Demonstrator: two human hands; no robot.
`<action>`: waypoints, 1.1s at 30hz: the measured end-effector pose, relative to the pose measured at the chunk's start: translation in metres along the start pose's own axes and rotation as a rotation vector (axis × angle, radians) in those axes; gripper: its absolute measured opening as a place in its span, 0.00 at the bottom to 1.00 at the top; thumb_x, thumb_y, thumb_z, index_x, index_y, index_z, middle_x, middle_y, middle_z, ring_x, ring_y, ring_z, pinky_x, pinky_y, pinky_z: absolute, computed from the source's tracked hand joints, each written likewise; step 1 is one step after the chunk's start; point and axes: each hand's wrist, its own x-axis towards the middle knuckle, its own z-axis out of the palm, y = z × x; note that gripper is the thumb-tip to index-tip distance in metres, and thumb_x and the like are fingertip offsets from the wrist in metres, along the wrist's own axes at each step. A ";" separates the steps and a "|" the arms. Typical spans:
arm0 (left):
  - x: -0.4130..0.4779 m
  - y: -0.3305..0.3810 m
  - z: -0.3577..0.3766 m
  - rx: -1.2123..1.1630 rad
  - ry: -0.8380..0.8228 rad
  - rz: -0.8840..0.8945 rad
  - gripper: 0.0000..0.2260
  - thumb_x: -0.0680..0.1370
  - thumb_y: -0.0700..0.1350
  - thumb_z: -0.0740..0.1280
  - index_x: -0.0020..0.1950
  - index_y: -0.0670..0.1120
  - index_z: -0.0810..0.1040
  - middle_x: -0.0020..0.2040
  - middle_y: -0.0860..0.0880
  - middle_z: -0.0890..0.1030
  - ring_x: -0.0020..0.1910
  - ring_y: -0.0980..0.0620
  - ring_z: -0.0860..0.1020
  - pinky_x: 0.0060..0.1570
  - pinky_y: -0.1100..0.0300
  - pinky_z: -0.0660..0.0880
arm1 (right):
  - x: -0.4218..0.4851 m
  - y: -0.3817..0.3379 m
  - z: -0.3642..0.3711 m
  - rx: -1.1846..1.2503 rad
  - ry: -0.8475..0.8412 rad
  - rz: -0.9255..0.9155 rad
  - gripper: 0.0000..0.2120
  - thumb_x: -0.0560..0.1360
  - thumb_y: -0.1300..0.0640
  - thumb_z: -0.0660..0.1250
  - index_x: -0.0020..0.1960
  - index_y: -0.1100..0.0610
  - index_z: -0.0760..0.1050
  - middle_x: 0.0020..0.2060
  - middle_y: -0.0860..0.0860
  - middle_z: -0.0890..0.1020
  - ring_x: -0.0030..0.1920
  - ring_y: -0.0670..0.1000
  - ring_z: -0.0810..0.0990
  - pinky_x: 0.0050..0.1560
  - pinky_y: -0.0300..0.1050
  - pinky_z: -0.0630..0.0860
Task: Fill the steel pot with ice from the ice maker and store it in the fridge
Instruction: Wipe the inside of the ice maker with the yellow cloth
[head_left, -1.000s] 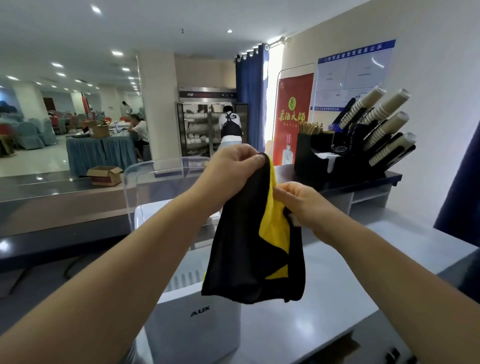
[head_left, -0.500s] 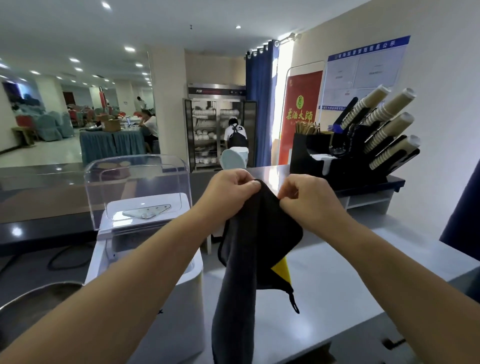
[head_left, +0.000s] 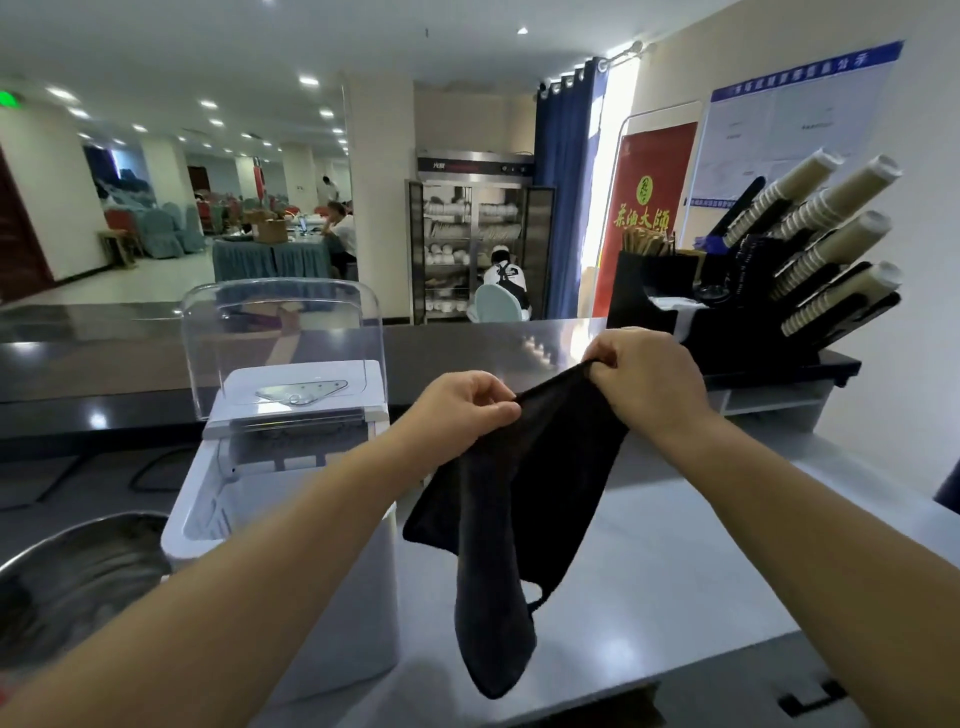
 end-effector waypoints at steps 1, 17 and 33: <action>-0.002 -0.006 0.003 0.007 -0.024 -0.011 0.03 0.74 0.44 0.71 0.41 0.50 0.79 0.32 0.56 0.77 0.30 0.62 0.73 0.36 0.69 0.71 | 0.003 0.003 0.001 0.007 0.014 -0.019 0.08 0.73 0.58 0.65 0.46 0.51 0.82 0.44 0.50 0.82 0.47 0.53 0.79 0.43 0.44 0.73; -0.030 -0.071 0.041 0.705 -0.112 -0.012 0.09 0.76 0.38 0.62 0.50 0.46 0.81 0.48 0.50 0.75 0.49 0.49 0.75 0.48 0.60 0.73 | -0.001 0.070 0.011 0.237 0.182 -0.062 0.10 0.69 0.73 0.66 0.41 0.62 0.82 0.41 0.51 0.79 0.43 0.51 0.78 0.47 0.42 0.76; 0.025 0.008 0.031 -0.143 -0.104 0.043 0.15 0.73 0.38 0.71 0.57 0.53 0.75 0.58 0.49 0.80 0.52 0.52 0.81 0.56 0.53 0.77 | -0.022 0.040 -0.006 0.944 -0.374 -0.284 0.17 0.66 0.83 0.63 0.33 0.62 0.77 0.50 0.59 0.81 0.54 0.54 0.81 0.51 0.43 0.79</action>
